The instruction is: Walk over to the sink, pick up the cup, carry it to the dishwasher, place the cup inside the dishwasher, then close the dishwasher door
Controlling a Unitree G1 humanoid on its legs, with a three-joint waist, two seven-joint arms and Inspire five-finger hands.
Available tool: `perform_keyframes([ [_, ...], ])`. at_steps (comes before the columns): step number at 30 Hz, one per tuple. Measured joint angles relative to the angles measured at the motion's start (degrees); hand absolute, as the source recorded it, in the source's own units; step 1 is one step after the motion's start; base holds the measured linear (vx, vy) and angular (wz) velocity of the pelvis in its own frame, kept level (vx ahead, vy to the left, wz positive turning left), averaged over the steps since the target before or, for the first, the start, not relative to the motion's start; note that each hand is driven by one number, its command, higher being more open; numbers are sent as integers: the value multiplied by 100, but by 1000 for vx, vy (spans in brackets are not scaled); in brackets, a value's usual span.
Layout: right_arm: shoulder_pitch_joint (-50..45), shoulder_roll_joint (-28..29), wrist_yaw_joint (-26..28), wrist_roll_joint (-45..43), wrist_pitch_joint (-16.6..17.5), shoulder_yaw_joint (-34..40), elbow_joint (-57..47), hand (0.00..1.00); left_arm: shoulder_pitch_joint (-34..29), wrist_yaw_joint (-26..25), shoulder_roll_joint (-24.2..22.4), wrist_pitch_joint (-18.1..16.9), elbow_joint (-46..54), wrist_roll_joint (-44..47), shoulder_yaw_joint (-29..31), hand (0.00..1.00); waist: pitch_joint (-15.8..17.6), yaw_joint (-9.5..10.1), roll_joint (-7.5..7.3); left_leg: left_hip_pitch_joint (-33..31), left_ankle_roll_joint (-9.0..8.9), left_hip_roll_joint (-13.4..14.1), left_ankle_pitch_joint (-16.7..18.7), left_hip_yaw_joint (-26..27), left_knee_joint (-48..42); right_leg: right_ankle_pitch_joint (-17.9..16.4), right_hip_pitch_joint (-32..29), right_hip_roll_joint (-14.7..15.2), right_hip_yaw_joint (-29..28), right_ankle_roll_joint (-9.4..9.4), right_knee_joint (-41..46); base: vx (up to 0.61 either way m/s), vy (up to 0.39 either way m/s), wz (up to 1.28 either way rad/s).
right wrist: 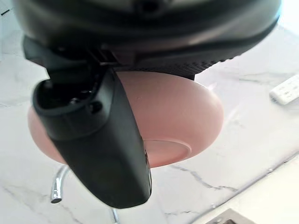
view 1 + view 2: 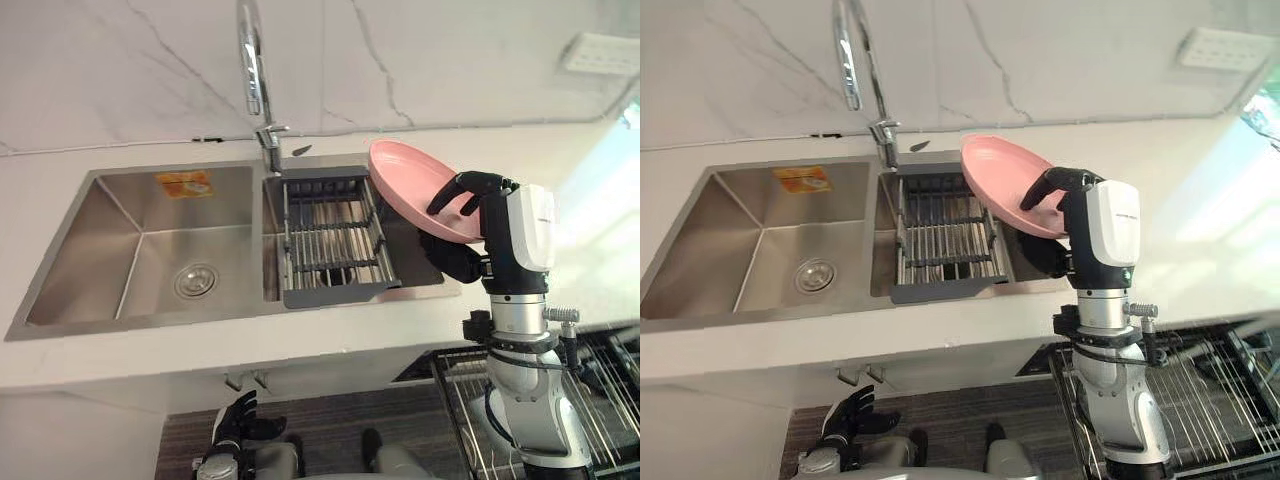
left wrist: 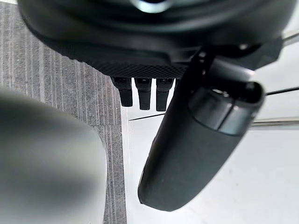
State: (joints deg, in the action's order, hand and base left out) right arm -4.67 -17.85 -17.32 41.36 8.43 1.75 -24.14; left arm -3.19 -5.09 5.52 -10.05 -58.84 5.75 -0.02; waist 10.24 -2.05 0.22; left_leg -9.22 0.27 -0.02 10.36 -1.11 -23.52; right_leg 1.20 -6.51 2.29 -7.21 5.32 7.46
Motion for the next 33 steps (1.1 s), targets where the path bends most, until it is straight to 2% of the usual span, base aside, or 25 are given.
perform_keyframes([
  [1,42,-6,0,206,-73,-12,101,30,7,0,11,-26,3,-6,13,90,12,14,-16,-69,90,41,101,293,-156,-6,-161,-27,-262,-88,-8,-111,145,-144],
  [2,55,-14,0,294,-119,-9,153,30,25,-6,7,-27,-11,-14,13,90,35,-15,7,-81,140,79,119,421,-183,-10,-190,10,-235,-256,-42,-158,176,-137],
  [3,61,-25,-6,375,-221,1,275,30,46,-5,-15,-23,-53,-12,20,90,92,-41,77,-32,275,224,94,723,-63,-172,-215,96,153,-641,-32,-194,217,-127],
  [4,88,-33,-10,431,-295,-28,407,30,87,16,-81,53,-96,65,125,90,134,-15,110,4,315,361,82,1043,-30,-311,-504,245,742,-534,778,-194,220,-123],
  [5,89,-32,-10,479,-321,-68,464,30,92,21,-75,101,-108,128,141,90,134,-16,108,33,334,389,76,1164,3,-422,-588,334,1012,-551,1199,-132,152,-109],
  [6,89,-33,-9,560,-329,-158,554,30,120,22,-46,166,-172,174,189,90,127,-22,97,109,365,405,55,1351,109,-673,-564,507,1385,-560,1790,-90,98,-82],
  [7,87,-34,-7,611,-326,-226,573,30,127,7,-44,169,-182,171,184,90,120,-11,84,162,392,410,44,1512,190,-852,-446,589,1548,-549,1998,-99,54,-91],
  [9,86,-34,-8,664,-274,-321,571,30,124,-76,-44,162,-184,164,205,90,71,53,34,210,342,412,81,1809,325,-1090,-61,647,1687,-433,1888,-88,-32,-89],
  [10,86,-35,-8,741,-243,-335,568,30,135,-190,-12,186,-178,170,251,90,26,105,-25,185,261,392,124,1923,367,-1190,249,623,1683,-298,1252,-76,-104,-95],
  [11,105,-63,-9,760,-236,-332,592,30,146,-264,47,189,-193,170,270,90,13,141,-23,101,214,409,104,1888,337,-1087,428,520,1651,-135,574,-41,-103,-76],
  [13,33,-58,-9,755,-275,-308,704,30,28,-339,125,188,-192,174,299,90,-32,130,15,102,134,485,-94,1692,357,-790,591,278,1525,-179,115,30,-113,-49],
  [14,-59,-57,-9,753,-294,-270,739,30,-53,-358,220,186,-214,135,287,90,-44,116,-14,187,87,537,-118,1707,401,-700,739,210,1490,-198,-38,89,-103,-32],
  [16,-227,-57,-11,731,-300,-77,740,30,-166,-363,264,175,-212,103,285,90,-64,107,-43,333,42,547,-157,1722,514,-637,908,169,1485,-198,-203,94,-88,-8],
  [24,-759,0,-74,586,-320,276,871,30,-404,-325,275,134,-216,-108,174,90,-200,80,-42,737,3,353,-362,1608,992,-541,1294,238,1539,-137,-540,28,-14,8],
  [29,-790,154,-199,324,-352,698,1341,30,-478,-267,282,82,-222,-129,114,90,-208,63,-35,832,61,188,-552,1549,1248,-434,1346,341,1554,-110,-657,-71,25,5],
  [33,-791,213,-324,197,-500,1182,1808,30,-590,-216,288,71,-225,-127,71,90,-218,63,-19,872,120,10,-669,1406,1518,-401,1255,434,1517,-74,-672,-77,50,-3],
])
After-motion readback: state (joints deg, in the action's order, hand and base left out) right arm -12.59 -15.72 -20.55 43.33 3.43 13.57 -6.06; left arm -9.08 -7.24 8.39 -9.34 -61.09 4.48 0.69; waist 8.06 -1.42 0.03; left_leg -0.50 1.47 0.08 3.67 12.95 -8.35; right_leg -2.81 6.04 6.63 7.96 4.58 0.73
